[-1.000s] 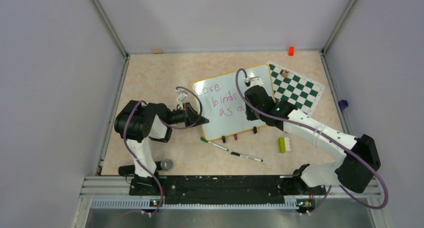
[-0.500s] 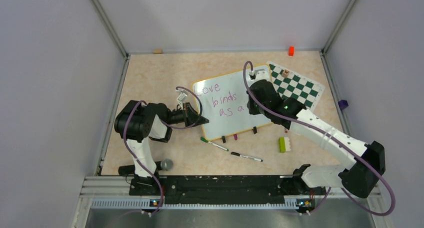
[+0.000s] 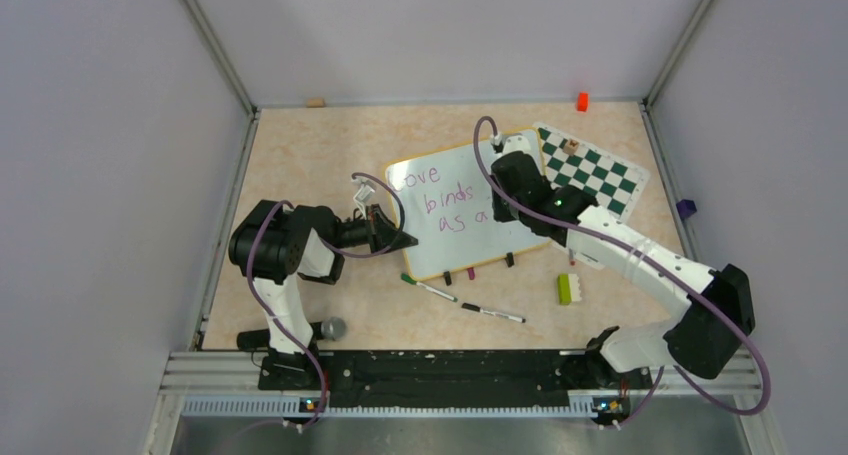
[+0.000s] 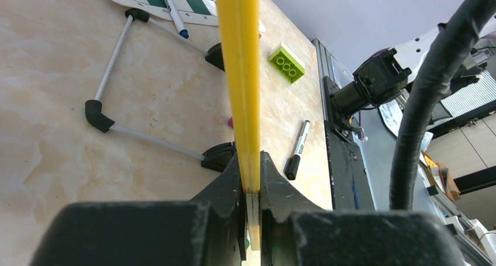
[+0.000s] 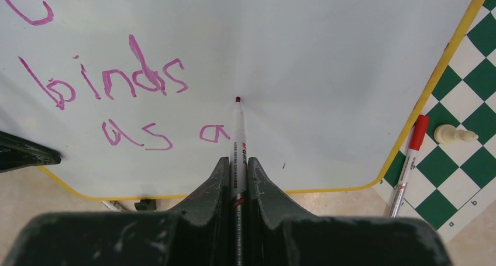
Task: Write a sentence on the whiteboard
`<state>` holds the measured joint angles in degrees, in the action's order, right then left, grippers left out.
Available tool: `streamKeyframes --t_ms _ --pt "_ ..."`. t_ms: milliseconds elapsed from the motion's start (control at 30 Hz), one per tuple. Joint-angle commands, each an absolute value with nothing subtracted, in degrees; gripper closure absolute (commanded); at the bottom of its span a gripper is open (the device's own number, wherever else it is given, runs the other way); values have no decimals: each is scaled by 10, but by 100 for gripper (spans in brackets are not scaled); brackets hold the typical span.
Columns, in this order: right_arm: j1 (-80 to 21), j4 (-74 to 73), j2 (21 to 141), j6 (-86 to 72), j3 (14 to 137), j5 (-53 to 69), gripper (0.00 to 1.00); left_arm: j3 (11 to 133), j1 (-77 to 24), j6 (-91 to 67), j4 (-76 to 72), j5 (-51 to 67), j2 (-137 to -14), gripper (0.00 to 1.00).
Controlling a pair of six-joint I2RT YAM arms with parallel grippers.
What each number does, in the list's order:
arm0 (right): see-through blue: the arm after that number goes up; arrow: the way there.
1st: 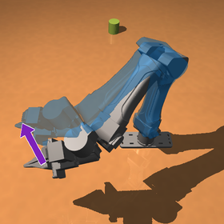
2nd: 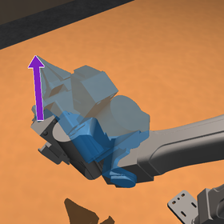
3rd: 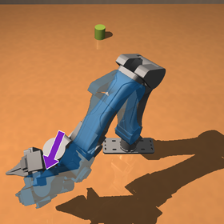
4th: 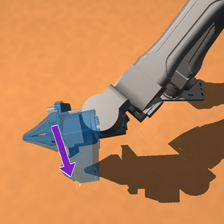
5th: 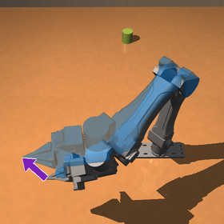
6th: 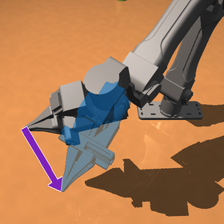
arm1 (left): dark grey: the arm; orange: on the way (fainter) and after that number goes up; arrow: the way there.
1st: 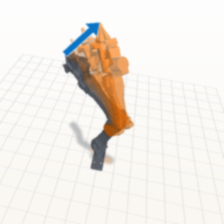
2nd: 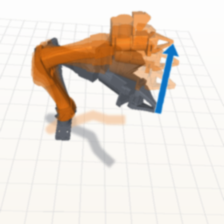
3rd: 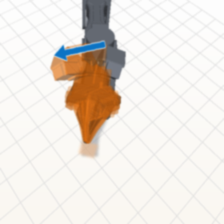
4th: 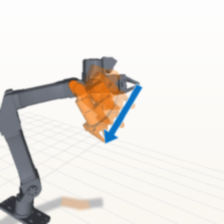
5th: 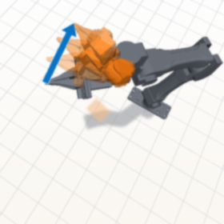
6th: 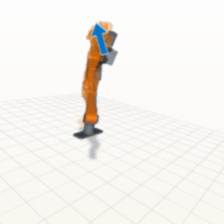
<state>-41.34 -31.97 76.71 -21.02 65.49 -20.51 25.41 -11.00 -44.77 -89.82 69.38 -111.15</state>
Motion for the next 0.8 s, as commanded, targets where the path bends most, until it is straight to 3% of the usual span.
streamKeyframes --t_ms 0,500,767 --pt "-402 -284 776 -205 670 -212 100 247 -127 -401 -928 756 -1125 100" --pt "-402 -303 720 -234 569 -171 100 247 -128 -403 -928 755 -1123 100" --pt "-402 -313 706 -235 577 -167 100 246 -128 -401 -928 755 -1123 100"
